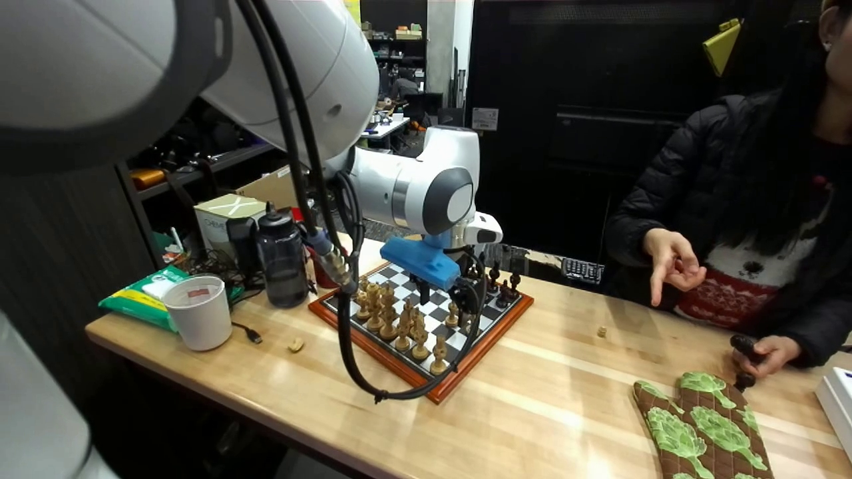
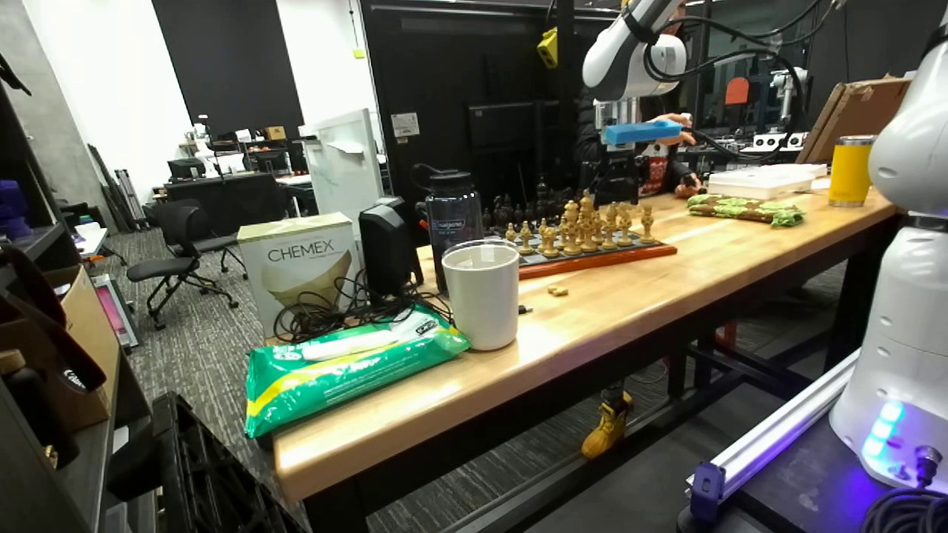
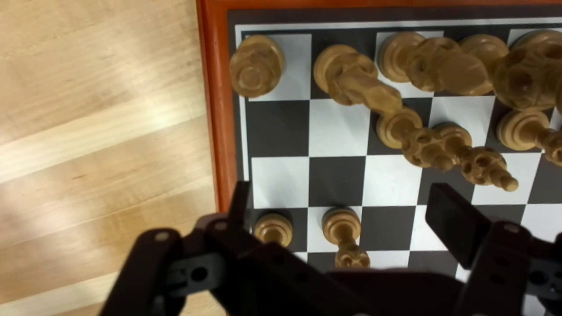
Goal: Pick up one right rook and place it to the left of the other left rook on the chessboard
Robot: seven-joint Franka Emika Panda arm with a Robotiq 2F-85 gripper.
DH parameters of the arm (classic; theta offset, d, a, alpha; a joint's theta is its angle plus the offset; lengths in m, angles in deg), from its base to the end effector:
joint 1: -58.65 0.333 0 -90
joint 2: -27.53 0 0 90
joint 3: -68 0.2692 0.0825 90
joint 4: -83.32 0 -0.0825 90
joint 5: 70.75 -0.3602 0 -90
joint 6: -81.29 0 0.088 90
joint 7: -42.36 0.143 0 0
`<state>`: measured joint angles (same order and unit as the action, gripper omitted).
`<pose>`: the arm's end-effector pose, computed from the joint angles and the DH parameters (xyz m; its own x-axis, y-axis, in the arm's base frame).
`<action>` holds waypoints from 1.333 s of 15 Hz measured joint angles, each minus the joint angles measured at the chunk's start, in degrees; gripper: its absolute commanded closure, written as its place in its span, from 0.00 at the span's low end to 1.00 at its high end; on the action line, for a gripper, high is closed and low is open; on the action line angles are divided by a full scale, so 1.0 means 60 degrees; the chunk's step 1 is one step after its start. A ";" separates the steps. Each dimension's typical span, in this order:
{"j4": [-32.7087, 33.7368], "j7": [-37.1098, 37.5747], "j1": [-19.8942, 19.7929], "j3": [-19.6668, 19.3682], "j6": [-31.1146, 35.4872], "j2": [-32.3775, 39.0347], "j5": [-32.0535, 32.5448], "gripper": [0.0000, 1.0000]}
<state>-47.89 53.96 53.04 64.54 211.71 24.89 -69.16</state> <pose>0.4892 -0.0794 0.3055 0.9412 -0.3360 0.0352 -0.3366 -0.9416 0.0121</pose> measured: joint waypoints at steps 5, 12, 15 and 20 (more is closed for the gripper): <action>0.0006 0.0006 0.0019 0.0000 -0.0051 0.0220 -0.0199 0.00; 0.0158 0.0007 0.0098 0.0015 -0.0061 0.0418 -0.0277 0.00; 0.0283 0.0007 0.0153 0.0031 -0.0067 0.0494 -0.0286 0.00; 0.0352 0.0022 0.0194 0.0031 -0.0288 0.0578 -0.0602 0.00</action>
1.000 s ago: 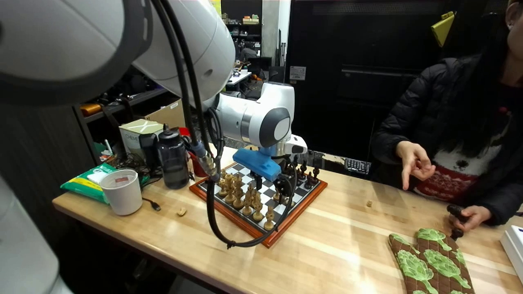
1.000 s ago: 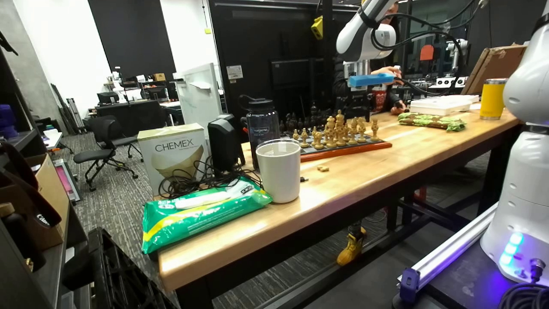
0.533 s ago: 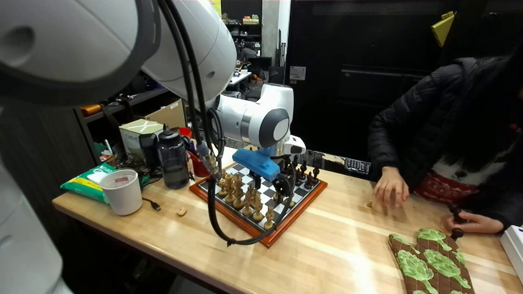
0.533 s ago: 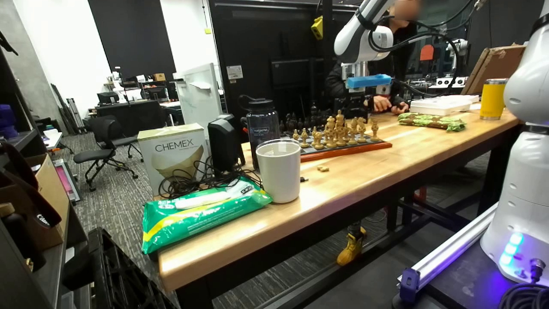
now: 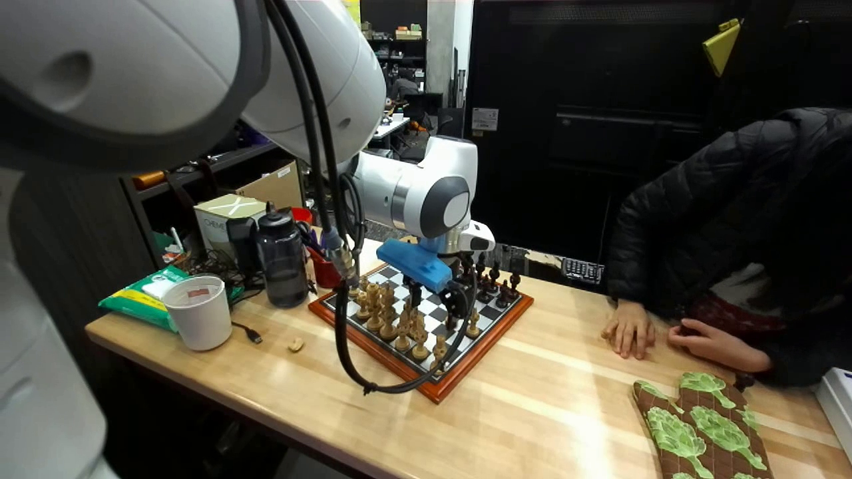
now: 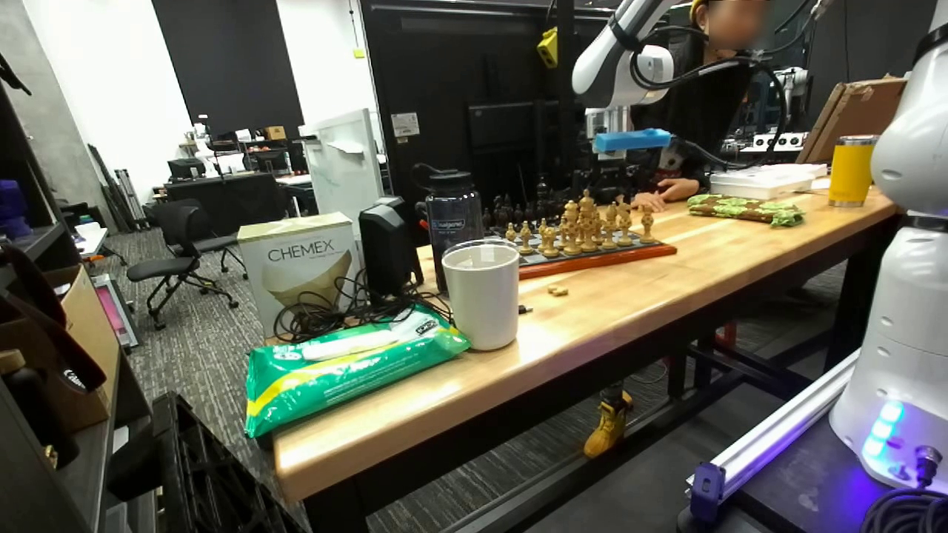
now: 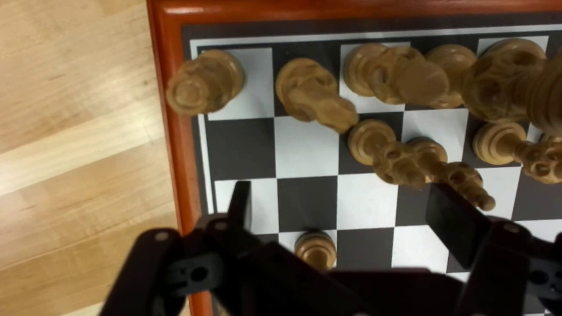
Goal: Pick up one right rook and place it to the left of the other left rook on the chessboard
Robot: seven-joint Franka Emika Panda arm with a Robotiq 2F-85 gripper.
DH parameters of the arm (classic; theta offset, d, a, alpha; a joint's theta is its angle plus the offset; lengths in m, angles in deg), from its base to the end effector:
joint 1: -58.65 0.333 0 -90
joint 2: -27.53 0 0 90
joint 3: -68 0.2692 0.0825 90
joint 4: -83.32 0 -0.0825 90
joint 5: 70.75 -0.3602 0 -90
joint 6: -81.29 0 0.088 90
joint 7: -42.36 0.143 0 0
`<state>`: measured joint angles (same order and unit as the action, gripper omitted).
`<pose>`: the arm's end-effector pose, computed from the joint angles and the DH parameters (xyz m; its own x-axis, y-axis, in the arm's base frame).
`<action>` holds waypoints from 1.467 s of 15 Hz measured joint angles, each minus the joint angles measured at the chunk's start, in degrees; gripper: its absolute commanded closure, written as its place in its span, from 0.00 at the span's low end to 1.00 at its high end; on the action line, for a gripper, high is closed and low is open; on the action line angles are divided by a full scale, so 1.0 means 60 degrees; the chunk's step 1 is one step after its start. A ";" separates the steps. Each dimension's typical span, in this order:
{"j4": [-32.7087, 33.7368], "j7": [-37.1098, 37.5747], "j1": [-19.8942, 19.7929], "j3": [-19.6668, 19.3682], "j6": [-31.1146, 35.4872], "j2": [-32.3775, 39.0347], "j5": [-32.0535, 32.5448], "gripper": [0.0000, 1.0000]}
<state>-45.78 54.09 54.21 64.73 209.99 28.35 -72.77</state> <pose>0.4962 -0.0652 0.2883 0.9351 -0.3534 -0.0264 -0.3540 -0.9350 -0.0213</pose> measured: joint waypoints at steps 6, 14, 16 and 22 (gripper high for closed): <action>0.0003 0.0136 0.0000 -0.0008 -0.0190 0.0003 -0.0213 0.00; 0.0081 0.0396 -0.0010 -0.0041 -0.0481 0.0003 -0.0213 0.32; 0.0110 0.0397 -0.0011 -0.0042 -0.0538 0.0003 -0.0213 0.48; 0.0138 0.0391 -0.0010 -0.0041 -0.0551 0.0043 -0.0213 0.93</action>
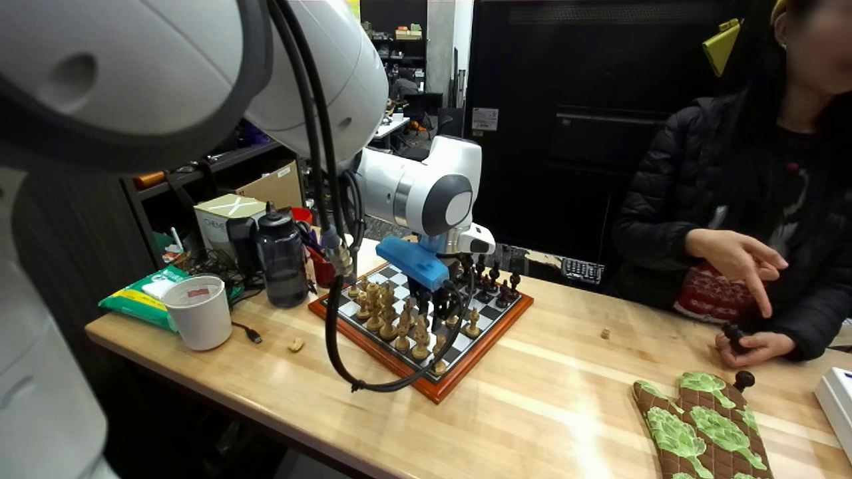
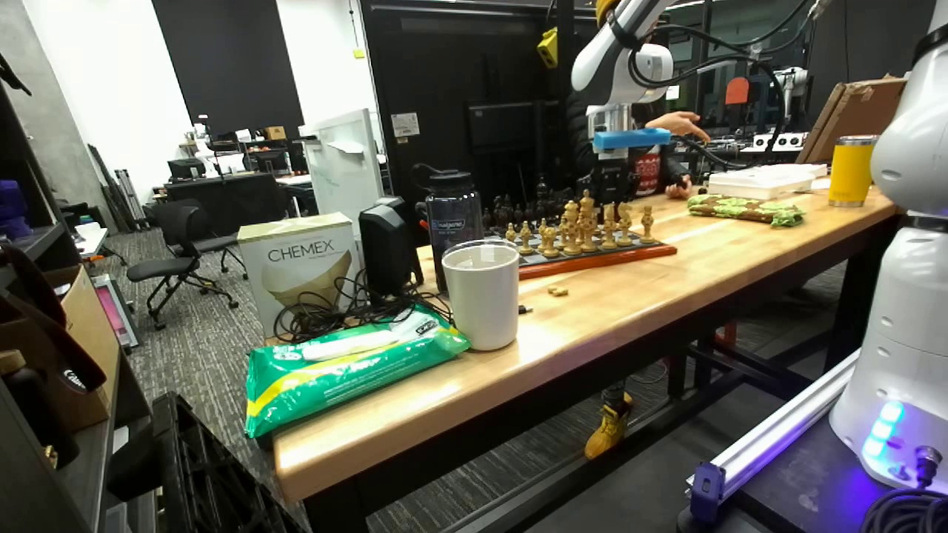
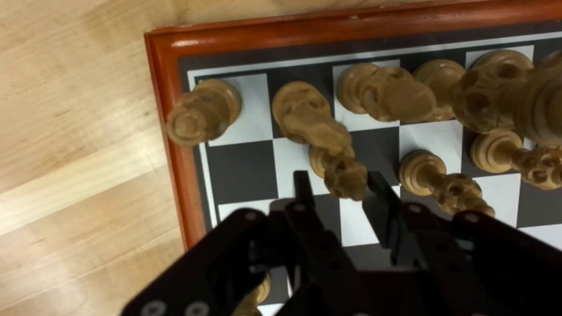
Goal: Pick up one right rook and place it to the left of the other left rook on the chessboard
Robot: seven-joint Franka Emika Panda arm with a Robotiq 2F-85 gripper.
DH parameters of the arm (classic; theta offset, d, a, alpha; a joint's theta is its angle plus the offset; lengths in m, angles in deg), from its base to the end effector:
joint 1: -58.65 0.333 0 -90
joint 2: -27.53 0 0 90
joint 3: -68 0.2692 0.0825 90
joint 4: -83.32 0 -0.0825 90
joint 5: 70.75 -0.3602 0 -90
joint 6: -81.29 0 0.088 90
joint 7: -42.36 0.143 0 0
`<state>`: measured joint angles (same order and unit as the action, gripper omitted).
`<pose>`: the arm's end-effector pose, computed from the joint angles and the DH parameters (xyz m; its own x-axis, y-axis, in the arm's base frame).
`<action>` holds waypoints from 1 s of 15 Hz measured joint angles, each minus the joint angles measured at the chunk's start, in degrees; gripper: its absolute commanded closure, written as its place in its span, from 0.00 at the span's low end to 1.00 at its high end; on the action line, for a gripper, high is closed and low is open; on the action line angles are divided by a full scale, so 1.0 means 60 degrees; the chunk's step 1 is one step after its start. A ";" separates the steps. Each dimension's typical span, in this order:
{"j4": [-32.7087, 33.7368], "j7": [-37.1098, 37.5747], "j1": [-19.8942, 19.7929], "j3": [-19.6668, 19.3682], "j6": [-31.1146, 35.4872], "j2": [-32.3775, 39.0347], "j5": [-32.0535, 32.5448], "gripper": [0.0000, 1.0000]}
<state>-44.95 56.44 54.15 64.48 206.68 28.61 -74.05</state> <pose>0.4921 -0.0656 0.2874 0.9104 -0.4063 -0.0782 -0.4092 -0.9121 -0.0251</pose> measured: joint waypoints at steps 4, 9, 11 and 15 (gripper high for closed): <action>0.0024 0.0000 0.0006 0.0000 -0.0026 0.0048 0.0015 0.94; 0.0197 0.0081 0.0122 0.0043 -0.0026 0.0048 0.0552 0.94; 0.0354 0.0182 0.0203 0.0076 -0.0032 0.0048 0.0854 0.94; 0.0697 0.0207 0.0347 0.0169 -0.0144 0.0048 0.1168 0.94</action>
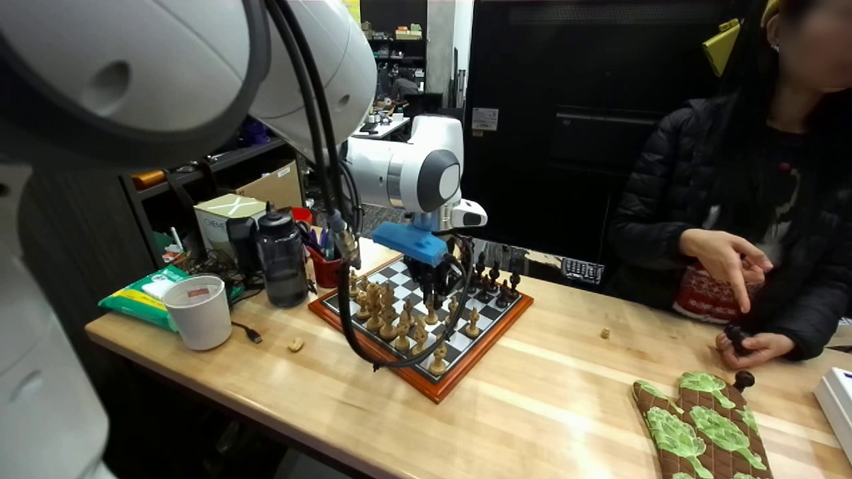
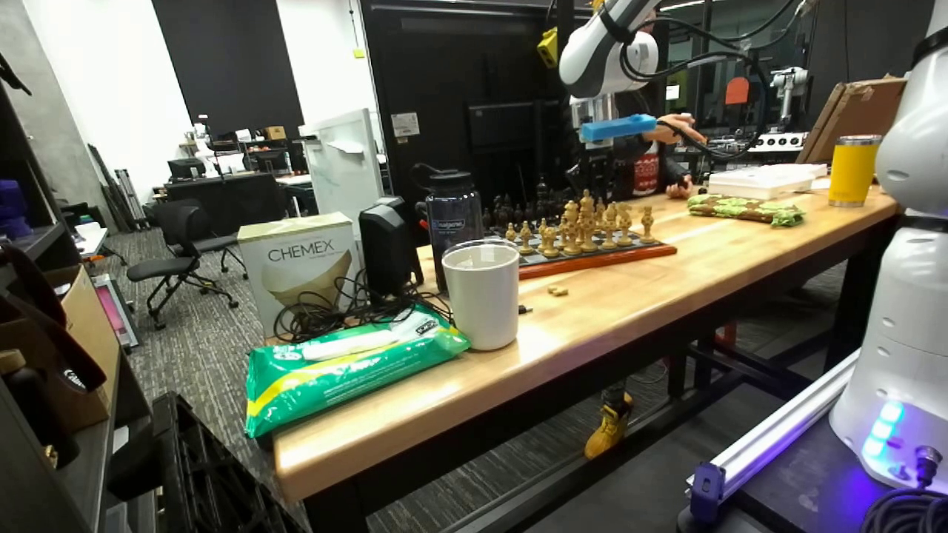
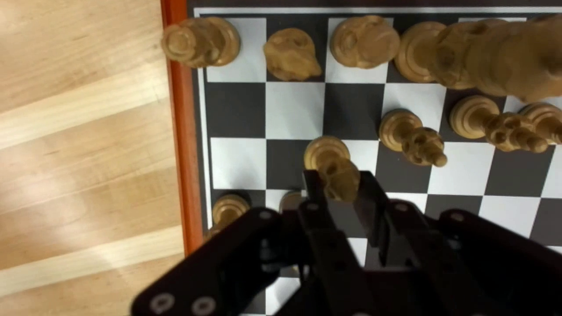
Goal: Pick up one right rook and place it to the left of the other left rook on the chessboard
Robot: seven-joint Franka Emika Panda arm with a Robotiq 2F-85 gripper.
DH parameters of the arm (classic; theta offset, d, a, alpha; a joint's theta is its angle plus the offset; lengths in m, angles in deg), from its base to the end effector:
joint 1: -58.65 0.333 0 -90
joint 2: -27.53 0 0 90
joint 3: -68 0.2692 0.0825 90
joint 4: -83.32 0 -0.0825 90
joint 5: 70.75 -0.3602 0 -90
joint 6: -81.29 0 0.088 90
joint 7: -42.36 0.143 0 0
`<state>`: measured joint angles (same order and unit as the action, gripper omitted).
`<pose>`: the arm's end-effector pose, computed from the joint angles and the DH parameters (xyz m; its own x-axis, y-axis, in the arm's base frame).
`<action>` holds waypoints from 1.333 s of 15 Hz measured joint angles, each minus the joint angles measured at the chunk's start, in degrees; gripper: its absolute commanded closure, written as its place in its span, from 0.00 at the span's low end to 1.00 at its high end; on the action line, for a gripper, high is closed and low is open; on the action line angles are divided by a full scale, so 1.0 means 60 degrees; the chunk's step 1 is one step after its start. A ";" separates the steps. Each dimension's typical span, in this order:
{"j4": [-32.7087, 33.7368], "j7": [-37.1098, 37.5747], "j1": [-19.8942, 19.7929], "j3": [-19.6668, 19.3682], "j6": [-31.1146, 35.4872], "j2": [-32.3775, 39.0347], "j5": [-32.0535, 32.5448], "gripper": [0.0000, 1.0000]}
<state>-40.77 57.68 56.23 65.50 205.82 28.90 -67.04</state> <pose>0.5136 -0.0486 0.3141 0.9504 -0.3109 -0.0024 -0.3103 -0.9490 0.0564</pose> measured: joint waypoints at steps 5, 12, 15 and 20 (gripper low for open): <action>0.0350 -0.0013 0.0098 0.0085 -0.0201 0.0025 0.0020 0.94; 0.0786 -0.0209 0.0099 0.0110 -0.0154 0.0488 0.0005 0.94; 0.0966 -0.0340 0.0099 0.0110 -0.0075 0.0762 -0.0026 0.94; 0.1215 -0.0543 0.0098 0.0109 0.0084 0.1096 -0.0098 0.94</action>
<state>-33.48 54.42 56.82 66.16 206.32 35.48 -67.63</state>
